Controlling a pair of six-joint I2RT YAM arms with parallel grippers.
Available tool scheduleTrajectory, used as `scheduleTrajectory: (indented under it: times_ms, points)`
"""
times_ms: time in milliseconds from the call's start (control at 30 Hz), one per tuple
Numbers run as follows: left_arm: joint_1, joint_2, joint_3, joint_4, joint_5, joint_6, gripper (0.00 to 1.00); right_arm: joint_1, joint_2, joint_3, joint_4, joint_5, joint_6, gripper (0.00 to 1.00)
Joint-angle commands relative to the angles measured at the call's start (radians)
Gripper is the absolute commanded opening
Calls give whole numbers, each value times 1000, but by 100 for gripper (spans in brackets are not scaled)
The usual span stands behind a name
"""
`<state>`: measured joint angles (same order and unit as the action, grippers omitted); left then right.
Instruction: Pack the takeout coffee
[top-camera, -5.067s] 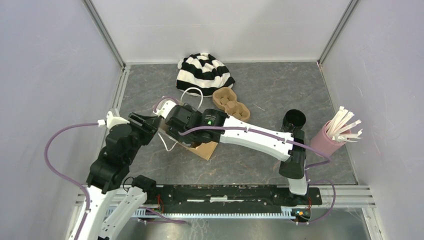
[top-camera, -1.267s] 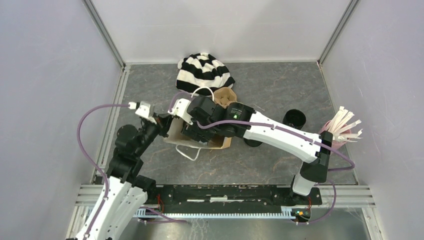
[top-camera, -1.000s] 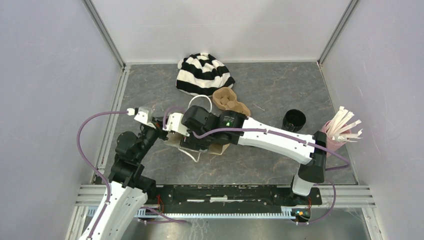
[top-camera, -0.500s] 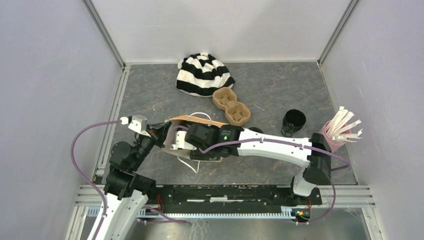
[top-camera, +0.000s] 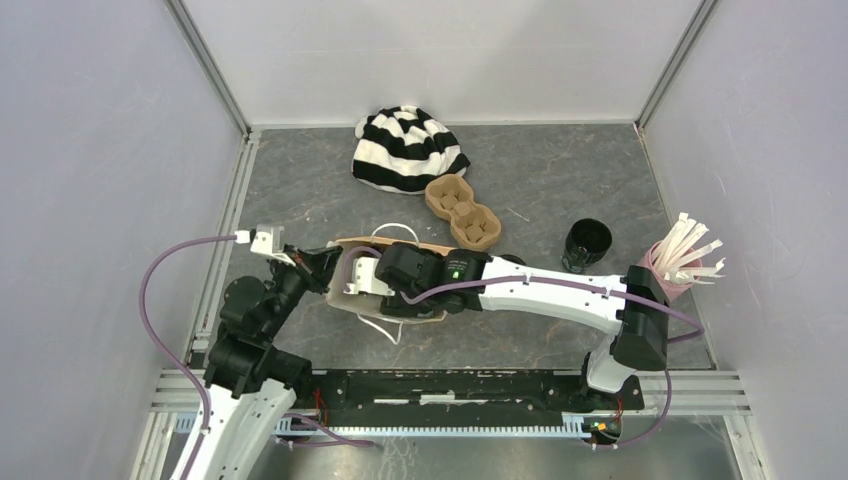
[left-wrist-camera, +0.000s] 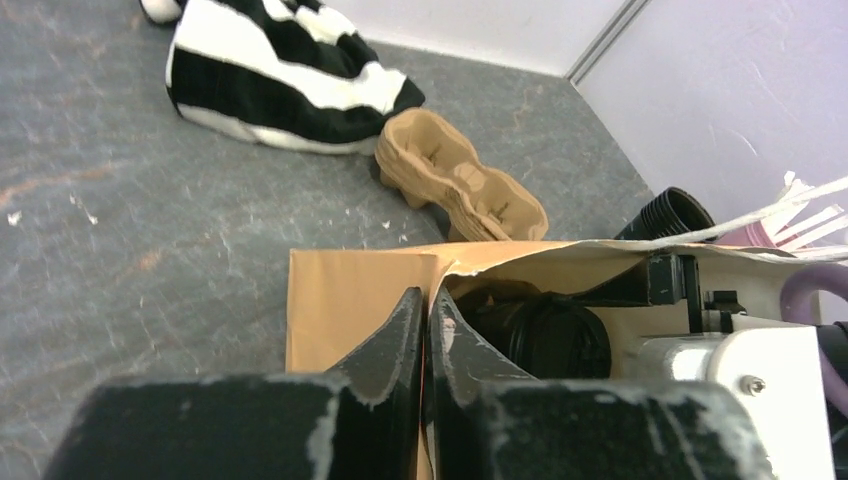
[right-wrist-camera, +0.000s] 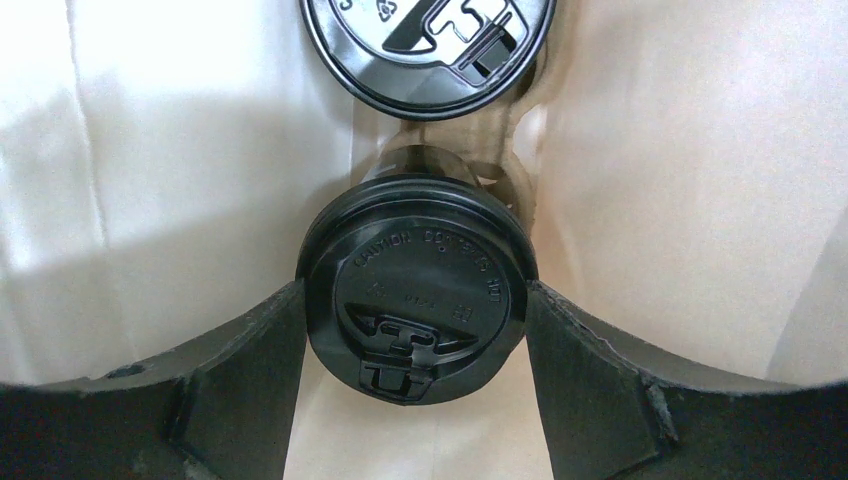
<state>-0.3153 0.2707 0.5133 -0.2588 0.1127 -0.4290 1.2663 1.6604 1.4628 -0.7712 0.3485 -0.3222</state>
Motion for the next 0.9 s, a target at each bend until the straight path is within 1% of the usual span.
scheduleTrajectory:
  times_ms: [0, 33, 233, 400, 500, 600, 700, 733, 800, 867]
  points:
    - [-1, 62, 119, -221, -8, -84, 18, -3, -30, 19, 21, -52, 1, 53]
    - [1, 84, 156, -257, 2, -76, 22, -2, -31, 19, 17, -52, 3, 53]
    - [1, 244, 294, -414, 22, -45, 35, -2, -26, 21, 24, -57, 3, 53]
    - [1, 396, 437, -603, -26, -14, 44, -3, -22, 25, 17, -56, 15, 54]
    - [1, 470, 482, -648, -40, -10, 45, -3, -27, 27, 16, -65, 19, 54]
    - [-1, 491, 493, -641, -40, -20, 47, -1, -26, 30, 9, -68, 27, 54]
    - [-1, 546, 528, -668, -69, -19, 46, 0, -26, 34, 9, -70, 43, 54]
    - [-1, 563, 535, -668, -68, -19, 44, 2, -25, 37, 7, -70, 48, 54]
    - [-1, 582, 542, -652, -72, -21, 32, 4, -22, 43, 7, -71, 56, 54]
    - [-1, 569, 526, -593, -72, -27, 21, 5, -19, 45, 4, -53, 64, 54]
